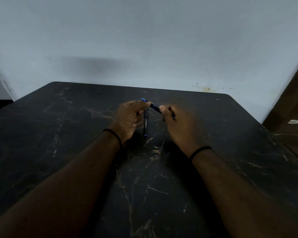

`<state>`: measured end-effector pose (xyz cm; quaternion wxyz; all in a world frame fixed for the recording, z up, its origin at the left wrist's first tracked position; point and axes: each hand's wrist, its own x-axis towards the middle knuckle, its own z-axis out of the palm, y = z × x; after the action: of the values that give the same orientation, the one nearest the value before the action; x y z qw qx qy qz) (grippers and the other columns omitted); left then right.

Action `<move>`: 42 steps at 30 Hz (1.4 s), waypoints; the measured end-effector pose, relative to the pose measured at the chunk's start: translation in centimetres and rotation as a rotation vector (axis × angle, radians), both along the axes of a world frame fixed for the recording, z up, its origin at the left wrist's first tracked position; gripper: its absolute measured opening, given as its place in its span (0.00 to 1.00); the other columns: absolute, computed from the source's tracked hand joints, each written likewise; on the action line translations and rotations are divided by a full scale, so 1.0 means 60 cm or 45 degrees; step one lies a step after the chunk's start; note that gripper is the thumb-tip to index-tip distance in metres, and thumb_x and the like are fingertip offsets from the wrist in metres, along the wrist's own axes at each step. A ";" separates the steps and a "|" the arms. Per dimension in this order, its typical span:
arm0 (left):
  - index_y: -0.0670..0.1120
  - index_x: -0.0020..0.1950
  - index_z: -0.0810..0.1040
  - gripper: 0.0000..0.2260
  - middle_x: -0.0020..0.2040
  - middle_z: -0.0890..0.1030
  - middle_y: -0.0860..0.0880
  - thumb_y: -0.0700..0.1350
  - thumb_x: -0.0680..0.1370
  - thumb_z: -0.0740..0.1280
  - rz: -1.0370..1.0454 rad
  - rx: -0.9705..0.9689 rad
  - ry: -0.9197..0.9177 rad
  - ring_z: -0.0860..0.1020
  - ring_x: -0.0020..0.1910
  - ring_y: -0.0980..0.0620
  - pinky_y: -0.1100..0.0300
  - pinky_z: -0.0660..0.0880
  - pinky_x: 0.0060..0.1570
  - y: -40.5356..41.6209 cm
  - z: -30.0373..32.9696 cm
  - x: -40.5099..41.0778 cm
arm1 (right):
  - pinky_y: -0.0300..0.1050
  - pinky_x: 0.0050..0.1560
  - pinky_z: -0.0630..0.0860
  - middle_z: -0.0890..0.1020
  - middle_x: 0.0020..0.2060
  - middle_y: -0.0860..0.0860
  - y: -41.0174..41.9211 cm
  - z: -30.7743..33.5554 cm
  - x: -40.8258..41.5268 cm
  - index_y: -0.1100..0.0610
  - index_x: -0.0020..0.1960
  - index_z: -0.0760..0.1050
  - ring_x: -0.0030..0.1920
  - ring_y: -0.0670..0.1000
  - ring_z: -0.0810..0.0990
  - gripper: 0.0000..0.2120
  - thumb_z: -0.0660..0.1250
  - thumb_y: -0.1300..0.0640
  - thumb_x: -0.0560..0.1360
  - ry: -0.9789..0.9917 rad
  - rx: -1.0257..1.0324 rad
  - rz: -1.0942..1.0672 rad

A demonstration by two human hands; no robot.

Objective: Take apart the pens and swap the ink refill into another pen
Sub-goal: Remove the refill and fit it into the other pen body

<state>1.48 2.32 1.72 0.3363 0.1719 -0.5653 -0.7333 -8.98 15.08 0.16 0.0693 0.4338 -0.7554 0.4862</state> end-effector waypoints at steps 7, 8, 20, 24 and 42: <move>0.37 0.49 0.77 0.05 0.29 0.68 0.49 0.39 0.77 0.67 -0.017 -0.017 -0.011 0.60 0.19 0.57 0.67 0.58 0.18 -0.003 -0.002 0.003 | 0.46 0.36 0.73 0.79 0.34 0.48 0.004 0.002 0.001 0.50 0.42 0.75 0.35 0.46 0.77 0.16 0.59 0.40 0.79 0.039 0.010 0.006; 0.37 0.49 0.77 0.05 0.29 0.68 0.50 0.39 0.77 0.67 -0.019 -0.018 -0.013 0.60 0.19 0.57 0.66 0.58 0.18 -0.003 -0.003 0.003 | 0.46 0.37 0.74 0.80 0.35 0.47 0.003 0.002 0.002 0.49 0.44 0.75 0.35 0.45 0.77 0.17 0.58 0.38 0.79 0.022 -0.001 0.012; 0.39 0.44 0.78 0.04 0.30 0.67 0.48 0.38 0.78 0.67 -0.008 -0.030 -0.009 0.60 0.19 0.57 0.66 0.56 0.18 0.002 0.001 0.005 | 0.40 0.36 0.71 0.77 0.36 0.41 -0.001 -0.002 0.000 0.46 0.48 0.75 0.37 0.40 0.75 0.07 0.70 0.45 0.75 -0.030 -0.037 0.016; 0.37 0.50 0.78 0.06 0.30 0.67 0.48 0.39 0.78 0.67 0.000 -0.052 -0.027 0.60 0.20 0.57 0.65 0.56 0.18 -0.002 -0.003 0.003 | 0.44 0.35 0.68 0.77 0.32 0.46 0.003 0.003 0.001 0.51 0.42 0.76 0.34 0.44 0.74 0.12 0.64 0.46 0.79 0.041 0.019 -0.006; 0.40 0.43 0.80 0.04 0.29 0.68 0.49 0.39 0.77 0.68 -0.018 -0.024 -0.008 0.60 0.19 0.57 0.66 0.56 0.18 -0.008 -0.008 -0.001 | 0.45 0.39 0.75 0.80 0.38 0.45 0.007 0.010 0.003 0.50 0.48 0.78 0.39 0.47 0.79 0.08 0.67 0.45 0.77 -0.010 0.042 0.001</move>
<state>1.45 1.84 1.25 0.3309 0.1670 -0.5746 -0.7297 -8.79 15.51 0.76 0.0590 0.4333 -0.7633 0.4755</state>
